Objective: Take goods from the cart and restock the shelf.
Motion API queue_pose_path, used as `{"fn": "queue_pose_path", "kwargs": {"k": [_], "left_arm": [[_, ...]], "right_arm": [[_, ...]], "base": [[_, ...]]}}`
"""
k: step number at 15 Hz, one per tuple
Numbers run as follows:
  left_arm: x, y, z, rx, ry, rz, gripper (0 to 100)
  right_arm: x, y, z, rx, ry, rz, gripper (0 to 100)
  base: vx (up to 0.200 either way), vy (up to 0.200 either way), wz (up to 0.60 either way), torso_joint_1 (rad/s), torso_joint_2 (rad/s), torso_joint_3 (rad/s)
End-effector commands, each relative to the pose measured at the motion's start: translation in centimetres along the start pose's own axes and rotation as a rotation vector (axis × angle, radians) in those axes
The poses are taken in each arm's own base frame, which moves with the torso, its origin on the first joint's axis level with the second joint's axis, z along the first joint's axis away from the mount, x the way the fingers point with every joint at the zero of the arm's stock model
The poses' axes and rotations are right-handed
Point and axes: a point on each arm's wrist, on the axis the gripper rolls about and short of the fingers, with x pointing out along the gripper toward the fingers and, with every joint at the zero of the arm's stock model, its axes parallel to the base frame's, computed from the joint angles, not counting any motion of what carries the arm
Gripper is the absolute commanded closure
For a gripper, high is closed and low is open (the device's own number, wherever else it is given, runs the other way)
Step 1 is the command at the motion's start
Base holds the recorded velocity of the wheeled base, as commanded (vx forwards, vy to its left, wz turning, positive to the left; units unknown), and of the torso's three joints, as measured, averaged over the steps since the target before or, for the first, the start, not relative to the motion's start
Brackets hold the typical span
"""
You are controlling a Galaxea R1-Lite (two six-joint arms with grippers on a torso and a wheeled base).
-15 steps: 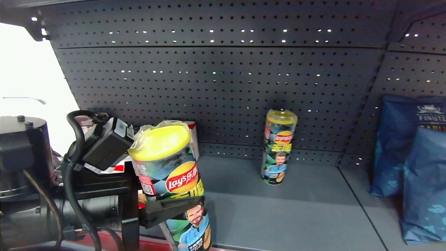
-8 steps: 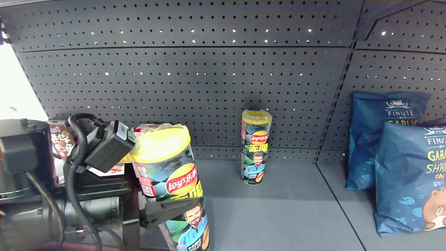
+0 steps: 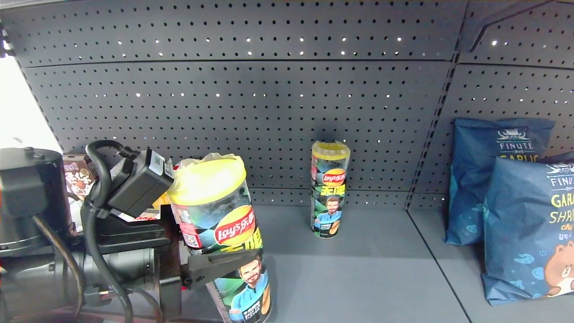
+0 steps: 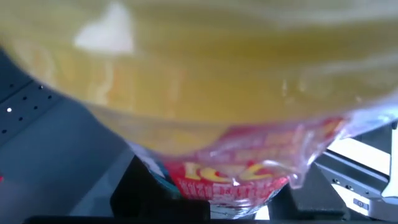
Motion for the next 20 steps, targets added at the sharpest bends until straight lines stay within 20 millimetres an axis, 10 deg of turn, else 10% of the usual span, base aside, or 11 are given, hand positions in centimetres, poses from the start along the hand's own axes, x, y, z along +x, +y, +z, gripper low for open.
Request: {"fn": "queue_pose_path", "kwargs": {"k": [1,10,20], "left_arm": [[0.6,0.1,-0.2,0.006,0.015,-0.005,100],[0.5,0.1,-0.5,0.026,0.025,0.036,100],[0.6,0.4,-0.1,0.028,0.022,0.085,100]], "right_arm": [[3.9,-0.4,6.6,-0.092,0.118,0.068,0],[12.7,2.5,11.5,-0.196,0.267,0.501,0],[24.0,7.8,8.0,-0.092,0.354,0.605,0]], "base": [[0.0,0.0,0.0,0.0,0.0,0.0],[0.0,0.0,0.0,0.0,0.0,0.0],[0.0,0.0,0.0,0.0,0.0,0.0]]}}
